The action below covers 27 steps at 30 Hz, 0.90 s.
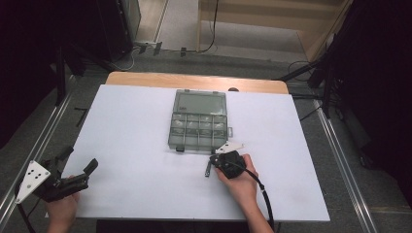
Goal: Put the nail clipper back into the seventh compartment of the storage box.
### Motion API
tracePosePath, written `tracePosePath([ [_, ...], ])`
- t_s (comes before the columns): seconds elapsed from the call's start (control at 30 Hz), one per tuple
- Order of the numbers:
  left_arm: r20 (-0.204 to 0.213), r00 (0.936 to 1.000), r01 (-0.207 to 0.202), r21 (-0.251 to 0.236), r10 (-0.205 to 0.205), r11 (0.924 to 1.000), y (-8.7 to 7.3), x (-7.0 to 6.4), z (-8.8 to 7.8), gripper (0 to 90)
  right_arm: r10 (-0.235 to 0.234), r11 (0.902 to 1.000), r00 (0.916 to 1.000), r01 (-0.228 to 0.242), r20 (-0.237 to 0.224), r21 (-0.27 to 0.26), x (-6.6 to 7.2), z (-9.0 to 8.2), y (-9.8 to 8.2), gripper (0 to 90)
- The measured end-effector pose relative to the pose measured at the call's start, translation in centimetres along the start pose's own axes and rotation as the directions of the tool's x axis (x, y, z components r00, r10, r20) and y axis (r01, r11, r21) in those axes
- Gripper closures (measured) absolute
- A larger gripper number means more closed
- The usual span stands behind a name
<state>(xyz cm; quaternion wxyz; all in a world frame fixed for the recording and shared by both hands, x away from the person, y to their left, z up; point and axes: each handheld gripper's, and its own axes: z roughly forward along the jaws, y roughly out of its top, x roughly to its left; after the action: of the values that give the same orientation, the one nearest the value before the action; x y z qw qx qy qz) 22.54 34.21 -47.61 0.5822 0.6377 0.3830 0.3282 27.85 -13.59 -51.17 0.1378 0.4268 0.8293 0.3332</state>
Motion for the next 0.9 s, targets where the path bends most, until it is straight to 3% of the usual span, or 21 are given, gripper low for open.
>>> tracePosePath([
  [0.3,0.0,1.0,-0.001,0.001,0.001,1.0,0.0,0.0,0.0,7.2,-0.008,1.0,0.9997,0.008,-0.023,0.005,0.2,0.6,0.8,90.0],
  [0.9,0.001,1.0,-0.001,0.001,0.001,1.0,0.0,0.0,0.0,7.2,-0.075,0.997,0.9948,0.076,-0.07,0.015,2.2,1.8,2.3,90.0],
])
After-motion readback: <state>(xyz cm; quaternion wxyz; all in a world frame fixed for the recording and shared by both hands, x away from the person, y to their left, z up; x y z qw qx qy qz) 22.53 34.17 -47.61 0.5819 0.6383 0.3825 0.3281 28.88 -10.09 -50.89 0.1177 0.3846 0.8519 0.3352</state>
